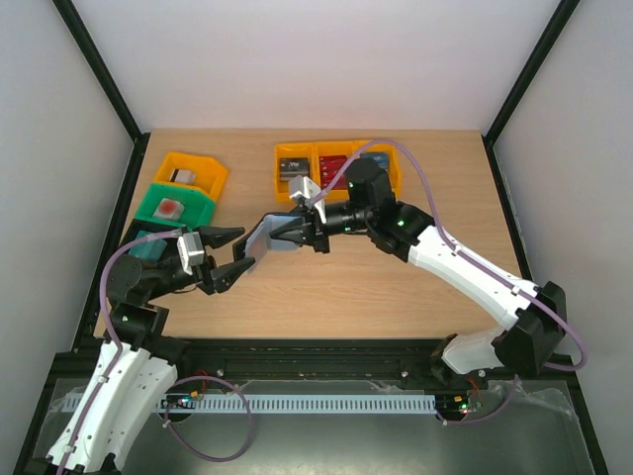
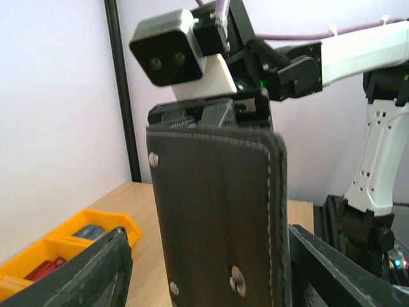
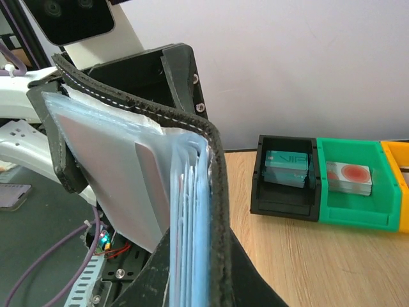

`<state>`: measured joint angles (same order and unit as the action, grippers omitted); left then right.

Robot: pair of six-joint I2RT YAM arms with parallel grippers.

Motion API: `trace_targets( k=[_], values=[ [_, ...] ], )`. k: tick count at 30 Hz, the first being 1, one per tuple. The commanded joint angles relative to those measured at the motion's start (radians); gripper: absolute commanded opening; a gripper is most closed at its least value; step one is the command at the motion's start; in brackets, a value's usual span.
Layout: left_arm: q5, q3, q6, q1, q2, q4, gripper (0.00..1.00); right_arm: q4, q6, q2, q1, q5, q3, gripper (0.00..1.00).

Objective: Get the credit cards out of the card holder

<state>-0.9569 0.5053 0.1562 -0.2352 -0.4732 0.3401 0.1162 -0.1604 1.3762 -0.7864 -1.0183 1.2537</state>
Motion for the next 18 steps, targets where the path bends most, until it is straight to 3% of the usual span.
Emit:
trace_targets(
  k=[1, 11, 16, 18],
  values=[
    [-0.006, 0.056, -0.076, 0.015, 0.026, -0.109, 0.65, -0.032, -0.008, -0.071, 0.007, -0.019, 0.006, 0.02],
    [0.012, 0.072, -0.095, 0.039, 0.022, -0.117, 0.65, 0.002, -0.026, -0.090, 0.008, -0.035, 0.010, 0.02],
    [0.053, 0.061, -0.107, 0.039, 0.016, -0.097, 0.51, -0.031, 0.023, -0.074, 0.008, -0.044, 0.010, 0.02],
    [0.032, 0.049, -0.114, 0.035, 0.011, -0.079, 0.49, -0.067, 0.070, -0.054, 0.006, -0.061, 0.010, 0.02]
  ],
)
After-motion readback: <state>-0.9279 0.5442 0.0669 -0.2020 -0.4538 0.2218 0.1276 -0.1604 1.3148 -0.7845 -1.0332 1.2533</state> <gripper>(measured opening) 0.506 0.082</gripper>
